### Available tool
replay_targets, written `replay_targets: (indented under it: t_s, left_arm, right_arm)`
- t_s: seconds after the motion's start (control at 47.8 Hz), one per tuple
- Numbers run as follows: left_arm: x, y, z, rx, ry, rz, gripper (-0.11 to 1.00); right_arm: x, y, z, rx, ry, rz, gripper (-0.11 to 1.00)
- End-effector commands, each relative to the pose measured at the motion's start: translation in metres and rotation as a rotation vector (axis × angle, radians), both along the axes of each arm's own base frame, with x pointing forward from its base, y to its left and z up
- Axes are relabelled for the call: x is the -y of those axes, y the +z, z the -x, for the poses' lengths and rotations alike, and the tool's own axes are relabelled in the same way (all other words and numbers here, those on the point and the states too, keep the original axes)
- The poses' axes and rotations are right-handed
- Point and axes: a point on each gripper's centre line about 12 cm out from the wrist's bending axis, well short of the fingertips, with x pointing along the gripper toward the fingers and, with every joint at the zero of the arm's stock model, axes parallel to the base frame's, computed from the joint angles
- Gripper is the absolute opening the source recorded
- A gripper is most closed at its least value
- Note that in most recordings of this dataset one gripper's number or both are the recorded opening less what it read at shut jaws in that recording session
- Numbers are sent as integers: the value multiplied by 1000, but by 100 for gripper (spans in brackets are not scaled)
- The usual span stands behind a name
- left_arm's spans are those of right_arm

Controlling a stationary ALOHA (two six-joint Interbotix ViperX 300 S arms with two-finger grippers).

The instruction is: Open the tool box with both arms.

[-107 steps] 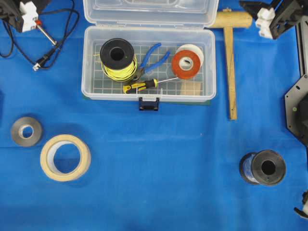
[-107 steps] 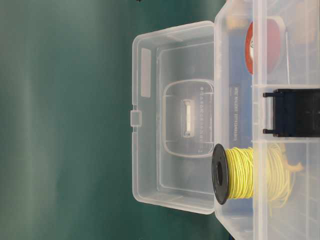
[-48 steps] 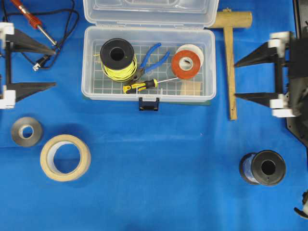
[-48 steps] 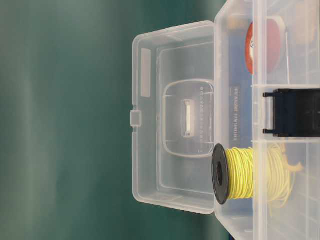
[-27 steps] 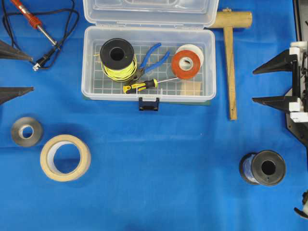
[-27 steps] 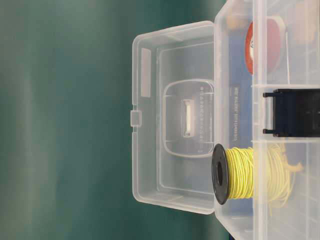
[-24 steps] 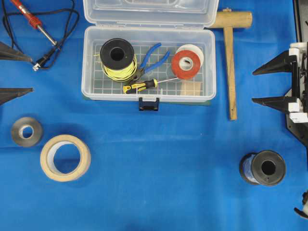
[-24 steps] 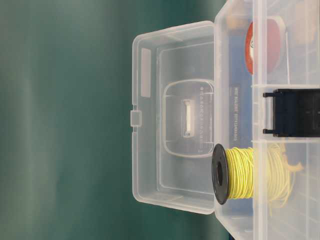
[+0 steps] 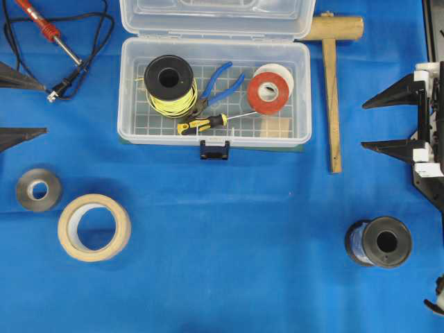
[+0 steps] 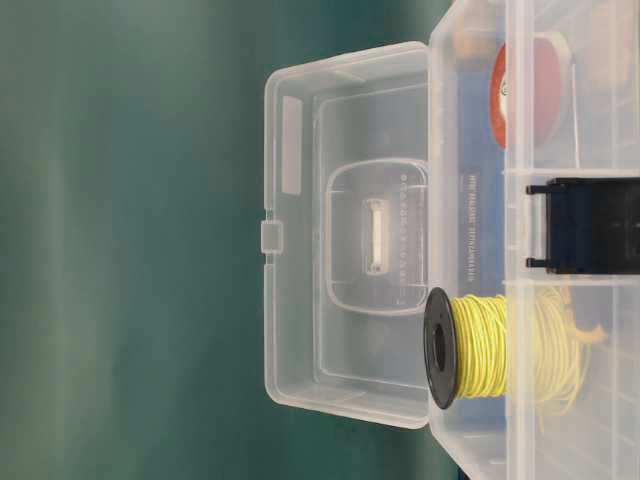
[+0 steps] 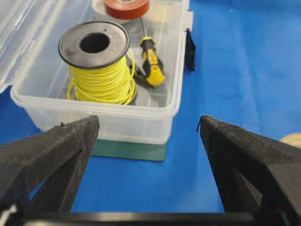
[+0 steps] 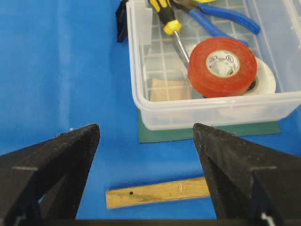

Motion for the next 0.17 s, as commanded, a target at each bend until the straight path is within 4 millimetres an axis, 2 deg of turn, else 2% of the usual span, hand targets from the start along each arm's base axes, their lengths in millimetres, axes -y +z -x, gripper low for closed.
replay_targets:
  t_s: [0.0,0.146]
  left_arm:
    - [0,5,-2,11,-1,3,90]
    - [0,5,-2,13,-1,1,90]
  right_arm:
    - [1,8,-3,23,-2,4,81]
    - [1,7,-2,21,-2,2,81]
